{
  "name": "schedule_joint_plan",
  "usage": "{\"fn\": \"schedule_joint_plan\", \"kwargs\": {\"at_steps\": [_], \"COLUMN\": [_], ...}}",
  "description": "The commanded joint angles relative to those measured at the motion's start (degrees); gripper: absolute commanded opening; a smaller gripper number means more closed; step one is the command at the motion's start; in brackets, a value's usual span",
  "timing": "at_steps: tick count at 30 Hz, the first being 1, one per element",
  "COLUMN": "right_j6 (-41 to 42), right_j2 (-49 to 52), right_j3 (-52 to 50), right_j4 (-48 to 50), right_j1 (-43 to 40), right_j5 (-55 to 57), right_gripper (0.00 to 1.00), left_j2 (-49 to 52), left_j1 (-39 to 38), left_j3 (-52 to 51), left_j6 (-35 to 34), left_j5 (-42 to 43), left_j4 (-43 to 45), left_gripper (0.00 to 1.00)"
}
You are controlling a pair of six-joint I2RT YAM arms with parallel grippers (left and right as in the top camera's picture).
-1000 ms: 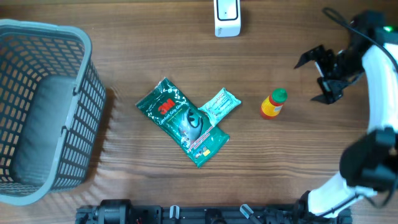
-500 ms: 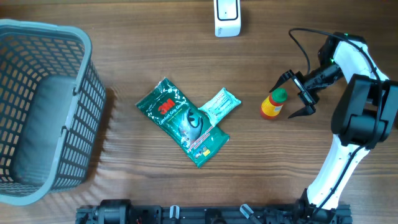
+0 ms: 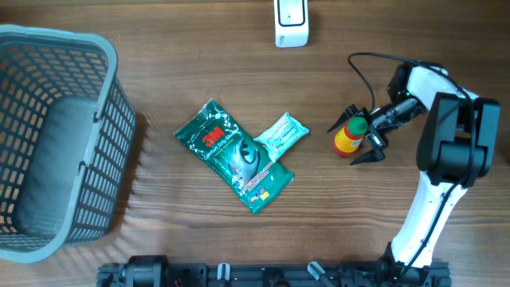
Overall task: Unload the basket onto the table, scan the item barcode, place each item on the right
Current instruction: 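Regrasp the sauce bottle with right gripper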
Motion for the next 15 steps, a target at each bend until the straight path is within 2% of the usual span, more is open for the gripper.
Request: {"fn": "schedule_joint_plan", "kwargs": {"at_steps": [1, 3, 4, 8, 11, 14, 15], "right_j6": [2.32, 2.29, 2.32, 3.56, 8.41, 8.28, 7.08], "right_j2": [1.49, 1.49, 1.49, 1.49, 1.49, 1.46, 1.46], "right_j3": [-0.26, -0.26, -0.26, -0.26, -0.26, -0.24, -0.11], "right_j4": [0.35, 0.35, 0.39, 1.11, 2.47, 2.95, 3.02], "right_j1": [2.12, 2.73, 2.75, 2.75, 2.75, 2.75, 2.75], "right_j5": [-1.97, -1.95, -1.95, -0.59, 2.58, 2.60, 2.86], "right_gripper": [0.97, 0.88, 0.86, 0.67, 0.59, 0.52, 0.45], "left_j2": [-0.17, -0.17, -0.17, -0.17, -0.17, -0.17, -0.17], "left_j1": [-0.15, -0.15, -0.15, -0.15, -0.15, -0.15, -0.15], "left_j3": [0.00, 0.00, 0.00, 0.00, 0.00, 0.00, 0.00], "left_j6": [0.31, 0.31, 0.31, 0.31, 0.31, 0.31, 0.31], "left_j5": [-0.13, -0.13, -0.13, -0.13, -0.13, -0.13, -0.13], "left_j4": [0.13, 0.13, 0.13, 0.13, 0.13, 0.13, 0.13], "left_gripper": [1.00, 1.00, 1.00, 1.00, 1.00, 1.00, 1.00]}}
